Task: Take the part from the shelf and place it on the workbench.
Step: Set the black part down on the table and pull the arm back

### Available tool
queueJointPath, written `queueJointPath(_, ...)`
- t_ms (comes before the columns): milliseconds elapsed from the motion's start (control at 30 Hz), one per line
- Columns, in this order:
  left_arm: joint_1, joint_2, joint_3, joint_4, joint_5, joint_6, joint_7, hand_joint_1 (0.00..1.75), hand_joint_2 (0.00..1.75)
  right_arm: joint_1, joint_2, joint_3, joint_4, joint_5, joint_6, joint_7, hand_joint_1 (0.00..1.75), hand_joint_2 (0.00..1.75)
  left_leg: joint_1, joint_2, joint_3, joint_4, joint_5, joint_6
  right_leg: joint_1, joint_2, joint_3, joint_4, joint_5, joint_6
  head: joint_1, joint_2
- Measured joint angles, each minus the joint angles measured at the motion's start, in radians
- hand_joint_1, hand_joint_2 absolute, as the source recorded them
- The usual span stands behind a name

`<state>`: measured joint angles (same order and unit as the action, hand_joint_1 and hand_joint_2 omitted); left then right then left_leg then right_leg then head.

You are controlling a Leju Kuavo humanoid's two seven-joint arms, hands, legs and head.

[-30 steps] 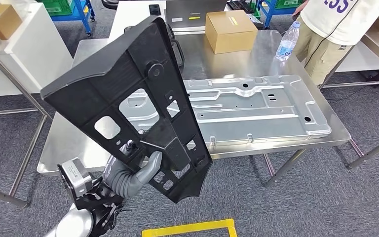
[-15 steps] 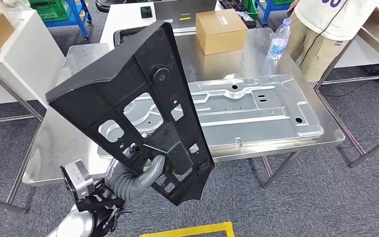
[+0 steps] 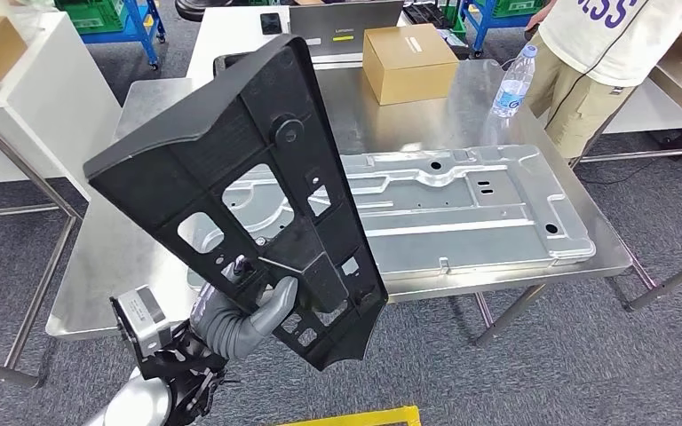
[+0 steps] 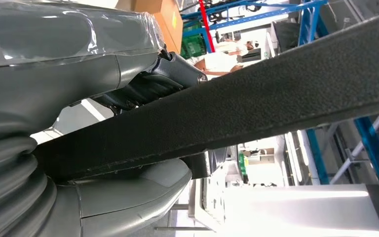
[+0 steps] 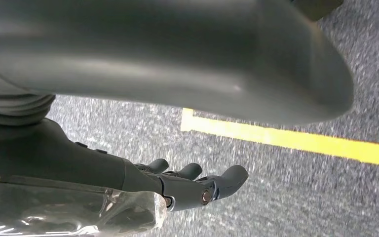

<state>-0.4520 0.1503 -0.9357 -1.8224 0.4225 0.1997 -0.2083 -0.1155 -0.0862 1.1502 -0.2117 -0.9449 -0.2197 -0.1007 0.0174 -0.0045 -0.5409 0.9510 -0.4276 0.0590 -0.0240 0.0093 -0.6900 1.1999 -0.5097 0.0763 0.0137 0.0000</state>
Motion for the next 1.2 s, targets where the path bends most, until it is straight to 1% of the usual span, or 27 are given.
queueJointPath(33,0.0,0.0,0.0,0.0,0.001,0.0,0.0,1.75,1.75,0.0,-0.001,0.0,0.0,0.0,0.0,0.001,0.0,0.0,0.002,-0.001,0.006,0.0,-0.005,-0.005,-0.003,-0.001,0.033,-0.076,0.043,0.002,0.0,0.0)
queueJointPath(67,0.0,0.0,0.0,0.0,0.001,0.0,0.0,1.75,1.75,0.0,-0.001,0.0,0.0,0.0,0.0,0.003,0.0,0.0,0.002,-0.002,0.011,0.001,-0.01,-0.012,-0.003,-0.001,0.067,-0.15,0.074,0.002,0.0,0.0)
queueJointPath(100,0.0,0.0,0.0,0.001,0.001,0.0,-0.001,1.75,1.75,-0.001,-0.002,0.0,0.0,0.0,0.0,0.003,0.0,0.0,0.001,-0.003,0.014,0.002,-0.014,-0.017,-0.002,-0.001,0.092,-0.204,0.093,-0.001,0.0,0.0)
queueJointPath(133,-0.001,0.0,0.0,0.001,0.002,0.0,-0.001,1.75,1.75,-0.002,-0.002,0.0,0.0,0.0,0.0,0.004,0.0,0.0,-0.001,-0.003,0.015,0.002,-0.018,-0.023,-0.001,0.0,0.105,-0.233,0.098,-0.006,0.0,0.0)
queueJointPath(233,0.0,0.0,0.0,0.001,0.002,0.0,-0.002,1.75,1.75,-0.002,-0.001,0.0,0.0,0.0,0.0,0.006,0.0,0.0,0.001,-0.003,0.017,0.001,-0.024,-0.036,0.004,0.002,0.106,-0.238,0.091,-0.031,-0.002,0.0)
queueJointPath(267,-0.001,0.0,0.0,0.001,0.002,0.0,-0.002,1.75,1.75,-0.002,-0.001,0.0,0.0,0.0,0.0,0.006,0.0,0.0,0.003,-0.002,0.011,0.016,-0.035,-0.04,0.004,0.002,0.108,-0.239,0.09,-0.039,-0.002,0.0)
queueJointPath(300,-0.001,0.0,0.001,0.001,0.002,0.0,-0.002,1.75,1.75,-0.002,-0.002,0.0,0.0,0.0,0.0,0.006,0.0,0.0,0.004,-0.001,-0.007,0.054,-0.055,-0.044,0.003,0.002,0.111,-0.24,0.089,-0.047,-0.003,0.0)
queueJointPath(333,-0.001,0.0,0.001,0.001,0.002,0.0,-0.002,1.75,1.75,-0.002,-0.002,0.0,0.0,0.0,0.0,0.006,0.0,0.0,0.005,0.0,-0.037,0.116,-0.084,-0.046,0.003,0.001,0.113,-0.24,0.087,-0.053,-0.004,0.0)
queueJointPath(400,0.002,0.0,0.001,0.001,0.002,0.0,-0.002,1.75,1.75,-0.002,-0.003,0.0,0.0,0.0,0.0,0.007,0.0,0.0,0.004,0.0,-0.118,0.268,-0.14,-0.047,0.007,0.001,0.117,-0.24,0.083,-0.061,-0.004,0.0)
queueJointPath(433,0.003,0.0,0.001,0.001,0.002,0.0,-0.002,1.75,1.75,-0.001,-0.003,0.0,0.0,0.0,0.0,0.007,0.0,0.0,0.003,0.0,-0.148,0.317,-0.149,-0.046,0.01,0.002,0.119,-0.24,0.081,-0.064,-0.005,0.0)
queueJointPath(467,0.004,0.0,0.001,0.002,0.002,0.0,-0.002,1.75,1.75,-0.001,-0.003,0.0,0.0,0.0,0.0,0.007,0.0,0.0,0.002,0.0,-0.159,0.323,-0.135,-0.042,0.013,0.003,0.123,-0.24,0.078,-0.065,-0.005,0.0)
queueJointPath(500,0.004,0.0,0.001,0.003,0.002,0.0,-0.002,1.75,1.75,-0.001,-0.003,0.0,0.0,0.0,0.0,0.007,0.0,0.0,-0.001,0.0,-0.148,0.285,-0.102,-0.036,0.016,0.004,0.129,-0.24,0.075,-0.066,-0.005,0.0)
queueJointPath(567,0.003,0.0,0.001,0.004,0.002,0.0,-0.002,1.75,1.75,-0.001,-0.002,0.0,0.0,0.0,0.0,0.007,0.0,0.0,-0.011,0.0,-0.087,0.136,-0.019,-0.015,0.022,0.007,0.14,-0.24,0.067,-0.065,-0.005,0.0)
queueJointPath(600,0.002,0.0,0.001,0.004,0.003,0.0,-0.002,1.75,1.75,-0.002,-0.001,0.0,0.0,0.0,0.0,0.007,0.0,0.0,-0.016,0.002,-0.059,0.072,0.006,-0.007,0.025,0.008,0.143,-0.24,0.064,-0.063,-0.005,0.0)
queueJointPath(633,0.002,-0.001,0.0,0.004,0.003,0.0,-0.002,1.75,1.75,-0.002,0.0,0.0,0.0,0.0,0.0,0.007,0.0,0.0,-0.019,0.003,-0.041,0.032,0.018,-0.003,0.025,0.009,0.143,-0.239,0.061,-0.06,-0.004,0.0)
queueJointPath(733,0.002,-0.003,0.0,0.004,0.004,0.0,-0.003,1.75,1.75,-0.001,-0.002,0.0,0.0,0.0,0.0,0.007,0.0,0.0,-0.02,0.005,-0.03,0.008,0.017,-0.007,0.022,0.009,0.14,-0.236,0.054,-0.05,-0.004,0.0)
queueJointPath(800,0.001,-0.004,0.001,0.004,0.004,0.001,-0.004,1.75,1.75,-0.001,-0.003,0.0,0.0,0.0,0.0,0.007,0.0,0.0,-0.014,0.007,-0.022,0.002,0.017,-0.003,0.021,0.007,0.127,-0.199,0.03,-0.038,-0.003,0.0)
queueJointPath(833,0.001,-0.004,0.001,0.004,0.004,0.001,-0.005,1.75,1.75,-0.001,-0.004,0.0,0.0,0.0,0.0,0.007,0.0,0.0,-0.011,0.009,-0.018,-0.001,0.016,0.0,0.019,0.006,0.105,-0.15,0.004,-0.032,-0.002,0.0)
queueJointPath(900,0.001,-0.005,0.0,0.004,0.004,0.001,-0.005,1.75,1.75,0.0,-0.003,0.0,0.0,0.0,0.0,0.007,0.0,0.0,-0.009,0.011,-0.014,-0.001,0.011,0.004,0.014,0.005,0.031,-0.006,-0.056,-0.021,-0.002,0.0)
queueJointPath(933,0.002,-0.005,0.0,0.004,0.004,0.001,-0.005,1.75,1.75,0.001,-0.003,0.0,0.0,0.0,0.0,0.007,0.0,0.0,-0.007,0.01,-0.012,-0.001,0.009,0.004,0.01,0.004,-0.002,0.051,-0.071,-0.016,-0.002,0.0)
queueJointPath(967,0.003,-0.005,0.0,0.004,0.004,0.001,-0.005,1.75,1.75,0.002,-0.004,0.0,0.0,0.0,0.0,0.007,0.0,0.0,-0.004,0.009,-0.01,0.0,0.007,0.002,0.006,0.004,-0.019,0.072,-0.067,-0.011,-0.002,0.0)
queueJointPath(1000,0.004,-0.005,0.0,0.004,0.003,0.001,-0.005,1.75,1.75,0.002,-0.004,0.0,0.0,0.0,0.0,0.007,0.0,0.0,0.001,0.007,-0.006,0.001,0.004,-0.002,0.001,0.003,-0.014,0.05,-0.041,-0.006,-0.002,0.0)
queueJointPath(1067,0.003,-0.005,0.0,0.004,0.0,0.002,-0.005,1.75,1.75,0.003,-0.003,0.0,-0.001,0.0,0.0,0.007,0.0,0.0,0.009,0.005,0.003,0.005,-0.006,-0.017,-0.011,-0.001,0.046,-0.088,0.037,0.01,-0.001,0.0)
queueJointPath(1100,0.002,-0.005,0.0,0.004,-0.002,0.003,-0.005,1.75,1.75,0.002,-0.002,0.0,-0.001,0.0,0.001,0.007,0.0,0.0,0.01,0.003,0.005,0.01,-0.012,-0.026,-0.014,0.0,0.076,-0.154,0.064,0.013,0.001,0.0)
queueJointPath(1133,0.001,-0.006,0.0,0.004,-0.005,0.004,-0.005,1.75,1.75,0.002,0.001,0.0,-0.001,0.0,0.002,0.007,0.0,0.0,0.009,0.002,0.005,0.013,-0.017,-0.034,-0.017,0.002,0.094,-0.197,0.078,0.012,0.001,0.0)
queueJointPath(1167,-0.002,-0.006,0.0,0.005,-0.007,0.006,-0.005,1.75,1.75,0.002,0.003,0.001,-0.001,0.001,0.002,0.007,0.0,0.0,0.006,0.001,0.004,0.014,-0.019,-0.04,-0.017,0.005,0.101,-0.215,0.08,0.006,0.001,0.0)
queueJointPath(1200,-0.004,-0.007,-0.001,0.005,-0.008,0.007,-0.005,1.75,1.75,0.002,0.004,0.001,-0.001,0.002,0.003,0.008,0.0,0.0,0.006,0.0,0.004,0.013,-0.019,-0.044,-0.014,0.008,0.1,-0.215,0.077,-0.005,0.0,0.0)
